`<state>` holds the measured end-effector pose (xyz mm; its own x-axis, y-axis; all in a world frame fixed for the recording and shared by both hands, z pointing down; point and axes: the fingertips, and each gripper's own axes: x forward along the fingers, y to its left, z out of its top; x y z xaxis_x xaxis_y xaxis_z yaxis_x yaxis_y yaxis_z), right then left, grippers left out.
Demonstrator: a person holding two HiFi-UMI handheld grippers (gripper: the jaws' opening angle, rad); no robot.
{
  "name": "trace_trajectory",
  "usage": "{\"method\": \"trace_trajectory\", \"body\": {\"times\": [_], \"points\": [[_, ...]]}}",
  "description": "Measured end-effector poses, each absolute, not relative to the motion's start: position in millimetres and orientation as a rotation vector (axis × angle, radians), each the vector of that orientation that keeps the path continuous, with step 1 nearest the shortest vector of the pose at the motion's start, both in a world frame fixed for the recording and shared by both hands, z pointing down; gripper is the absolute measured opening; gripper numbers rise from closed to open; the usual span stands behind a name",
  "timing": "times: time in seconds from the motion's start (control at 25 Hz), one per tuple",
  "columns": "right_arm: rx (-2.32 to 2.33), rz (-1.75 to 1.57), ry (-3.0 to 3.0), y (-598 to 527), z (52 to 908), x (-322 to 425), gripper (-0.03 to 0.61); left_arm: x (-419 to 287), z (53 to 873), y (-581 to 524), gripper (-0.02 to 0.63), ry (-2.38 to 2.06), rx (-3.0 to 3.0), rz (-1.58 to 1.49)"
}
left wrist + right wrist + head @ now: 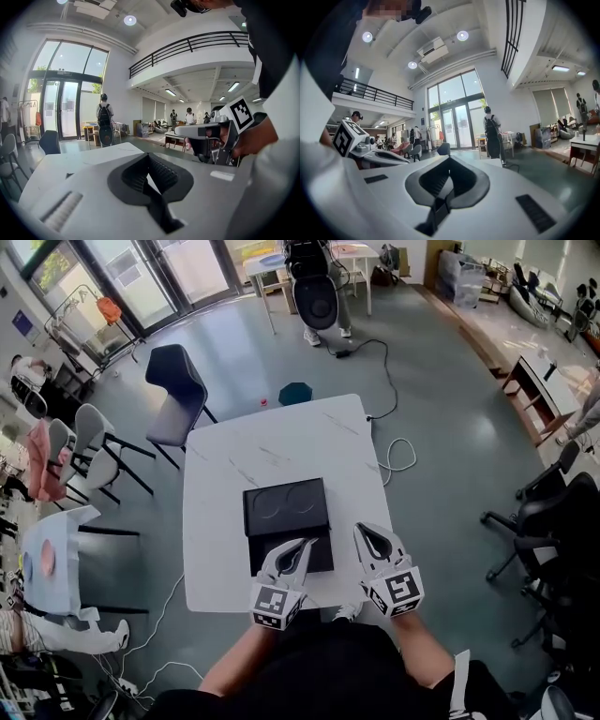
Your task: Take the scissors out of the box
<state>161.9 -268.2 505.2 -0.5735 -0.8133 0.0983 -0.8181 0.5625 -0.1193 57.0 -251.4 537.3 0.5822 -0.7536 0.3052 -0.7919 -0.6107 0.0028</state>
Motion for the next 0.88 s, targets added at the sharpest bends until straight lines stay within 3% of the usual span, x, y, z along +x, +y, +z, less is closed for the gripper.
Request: {"method": "trace_trajectory", "body": {"times": [0.6, 0.88], "points": [[1.28, 0.228, -2.793, -264, 515, 123, 0.007, 22, 583, -259, 0.009, -1.311, 2.585, 0.593], [1.259, 0.26, -2.787, -262, 524, 116, 0.007, 0, 629, -252, 0.009, -1.214, 2.58, 0.93]]}}
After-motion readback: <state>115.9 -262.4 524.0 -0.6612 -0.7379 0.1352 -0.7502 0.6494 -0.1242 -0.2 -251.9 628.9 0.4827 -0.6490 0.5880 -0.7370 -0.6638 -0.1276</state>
